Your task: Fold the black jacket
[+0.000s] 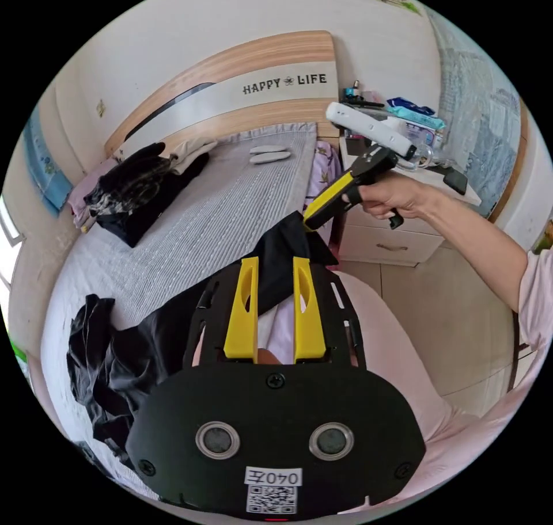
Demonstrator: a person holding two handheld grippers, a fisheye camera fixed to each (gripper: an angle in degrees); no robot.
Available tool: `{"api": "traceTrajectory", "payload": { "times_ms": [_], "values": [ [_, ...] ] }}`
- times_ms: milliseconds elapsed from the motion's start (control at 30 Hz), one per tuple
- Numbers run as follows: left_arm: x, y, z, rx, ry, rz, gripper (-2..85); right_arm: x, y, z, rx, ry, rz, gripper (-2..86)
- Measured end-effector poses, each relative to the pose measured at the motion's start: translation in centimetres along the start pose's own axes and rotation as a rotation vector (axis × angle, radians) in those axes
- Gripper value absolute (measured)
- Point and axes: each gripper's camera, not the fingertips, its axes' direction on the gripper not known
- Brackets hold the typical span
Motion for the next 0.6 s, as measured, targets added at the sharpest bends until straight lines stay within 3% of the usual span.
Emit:
{"api": "traceTrajectory", "payload": {
  "times_ms": [200,367,600],
  "values": [
    [5.8,-0.5,1.3,0.035,-0.359,-0.014,7.5,-7.3,-0.4,-4.3,0.098,0.015,-0.188,-0.9],
    [7.6,0.9,-1.7,0.137,-0.421,-0.132,7.9,-13.5,-0.7,-7.2,0.116,0.127,-0.313,-1.0],
    [10.3,2.7,-5.1,0.22,-0.51,-0.207,6.7,-17.2,-0.7,-8.0,0.118,0.114,-0.345,-1.0]
  ]
}}
